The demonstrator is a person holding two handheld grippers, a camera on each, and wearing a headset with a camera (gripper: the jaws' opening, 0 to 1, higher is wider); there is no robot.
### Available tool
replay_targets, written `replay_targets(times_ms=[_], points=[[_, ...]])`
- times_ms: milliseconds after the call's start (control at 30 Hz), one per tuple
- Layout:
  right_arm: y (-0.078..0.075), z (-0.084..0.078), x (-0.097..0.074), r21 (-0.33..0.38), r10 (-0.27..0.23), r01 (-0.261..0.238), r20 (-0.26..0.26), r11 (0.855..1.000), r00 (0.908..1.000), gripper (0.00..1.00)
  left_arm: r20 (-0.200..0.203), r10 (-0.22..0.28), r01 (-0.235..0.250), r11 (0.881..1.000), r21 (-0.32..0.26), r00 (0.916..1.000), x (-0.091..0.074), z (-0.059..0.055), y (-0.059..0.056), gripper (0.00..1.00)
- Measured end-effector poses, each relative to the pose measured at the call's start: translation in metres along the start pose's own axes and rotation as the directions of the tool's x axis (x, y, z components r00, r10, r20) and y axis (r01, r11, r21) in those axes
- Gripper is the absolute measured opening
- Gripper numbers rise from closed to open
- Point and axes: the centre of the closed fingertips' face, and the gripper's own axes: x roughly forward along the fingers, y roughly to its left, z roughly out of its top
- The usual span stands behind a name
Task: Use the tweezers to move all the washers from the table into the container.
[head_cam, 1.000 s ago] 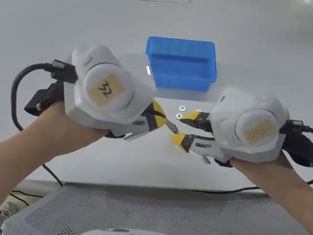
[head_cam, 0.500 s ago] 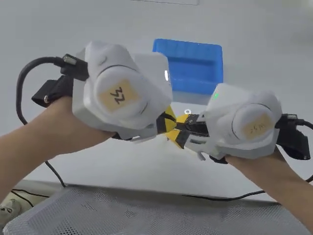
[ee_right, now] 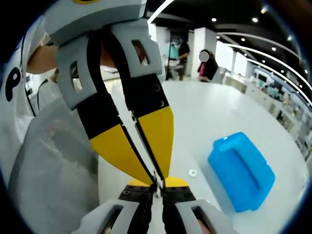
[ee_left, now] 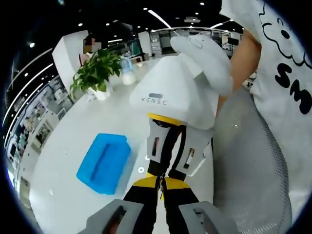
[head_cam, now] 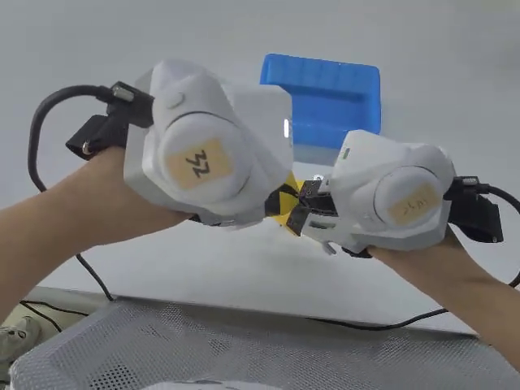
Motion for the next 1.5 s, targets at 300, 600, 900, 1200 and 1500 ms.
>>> replay_targets(times_ms=[300,600,900,1200,1500], points=[[-0.008,0.001,-0.001,0.042,-0.032,0.031,0.01,0.999,0.9995,0.01,0.116,0.232,-0.145,0.856,-0.496,0.9659,-0.032,-0.027,0.003,0.26],[-0.044,0.029,-0.01,0.193,-0.083,0.055,0.143,0.98,0.9862,0.01,-0.054,0.525,-0.436,0.639,-0.634,0.8492,-0.069,-0.086,0.011,0.79],[-0.071,0.033,0.0,0.209,-0.14,0.11,0.134,0.972,0.9811,0.01,-0.175,0.722,-0.693,0.521,-0.498,0.669,-0.093,-0.102,0.031,0.9],[-0.08,0.029,0.018,0.208,-0.158,0.131,0.119,0.969,0.9803,0.02,-0.171,0.704,-0.681,0.549,-0.485,0.6895,-0.086,-0.105,0.03,0.9],[-0.082,0.026,0.026,0.174,-0.167,0.147,0.108,0.974,0.98,0.02,-0.179,0.699,-0.683,0.557,-0.472,0.6928,-0.085,-0.108,0.029,0.89]])
